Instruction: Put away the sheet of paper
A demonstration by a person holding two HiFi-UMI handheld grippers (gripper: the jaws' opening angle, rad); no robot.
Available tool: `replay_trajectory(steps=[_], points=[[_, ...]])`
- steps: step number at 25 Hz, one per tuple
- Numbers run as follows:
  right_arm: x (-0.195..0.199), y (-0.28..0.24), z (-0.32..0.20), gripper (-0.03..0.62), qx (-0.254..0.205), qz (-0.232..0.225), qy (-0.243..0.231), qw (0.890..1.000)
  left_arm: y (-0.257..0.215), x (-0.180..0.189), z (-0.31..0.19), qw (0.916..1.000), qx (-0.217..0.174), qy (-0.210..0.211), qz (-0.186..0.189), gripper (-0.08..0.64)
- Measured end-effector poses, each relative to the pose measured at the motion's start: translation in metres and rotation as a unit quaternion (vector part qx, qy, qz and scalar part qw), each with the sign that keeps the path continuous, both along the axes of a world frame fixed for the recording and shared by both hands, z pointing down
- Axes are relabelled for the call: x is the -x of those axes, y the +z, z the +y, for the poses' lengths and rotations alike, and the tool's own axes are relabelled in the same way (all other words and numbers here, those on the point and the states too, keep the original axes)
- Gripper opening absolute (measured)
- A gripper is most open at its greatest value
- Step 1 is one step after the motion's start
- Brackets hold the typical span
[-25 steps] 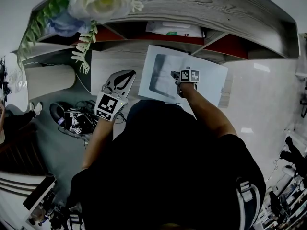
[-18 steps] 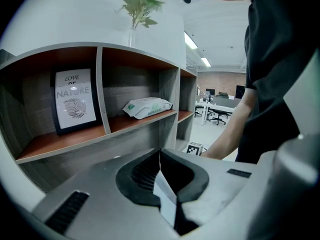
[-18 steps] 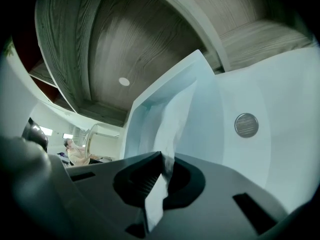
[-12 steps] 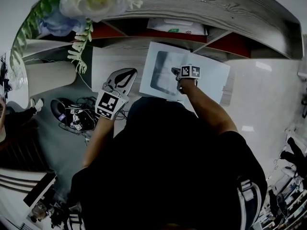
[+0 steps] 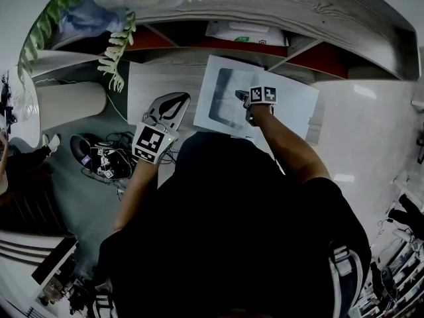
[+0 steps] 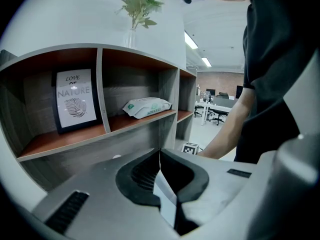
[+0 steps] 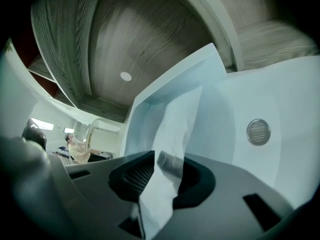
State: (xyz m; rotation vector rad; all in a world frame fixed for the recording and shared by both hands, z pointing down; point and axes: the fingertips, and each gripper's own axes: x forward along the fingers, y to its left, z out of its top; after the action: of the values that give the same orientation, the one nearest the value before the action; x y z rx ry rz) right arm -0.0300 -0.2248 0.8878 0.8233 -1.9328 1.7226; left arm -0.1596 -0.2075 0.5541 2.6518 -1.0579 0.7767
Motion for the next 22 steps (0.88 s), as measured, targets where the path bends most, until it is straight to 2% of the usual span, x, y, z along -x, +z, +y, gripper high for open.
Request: replay_trajectory(steps=[3,8,22], points=[[-0.001,0.0,0.002,0.148,-0.002,0.003,-0.008,1.0,0.0,0.0,0.002,1.0,0.001,-0.002,0.002,0.021],[-0.012,-0.001,0.005,0.198,0.0,0.023,0.004,1.0,-0.003,-0.002,0.004,0.9999,0.0,-0.003,0.01,0.021],[-0.038,-0.006,0.016,0.229,0.008,0.019,0.036,0.999,-0.006,-0.016,0.015,0.9998,-0.003,0.003,0.019,0.021]])
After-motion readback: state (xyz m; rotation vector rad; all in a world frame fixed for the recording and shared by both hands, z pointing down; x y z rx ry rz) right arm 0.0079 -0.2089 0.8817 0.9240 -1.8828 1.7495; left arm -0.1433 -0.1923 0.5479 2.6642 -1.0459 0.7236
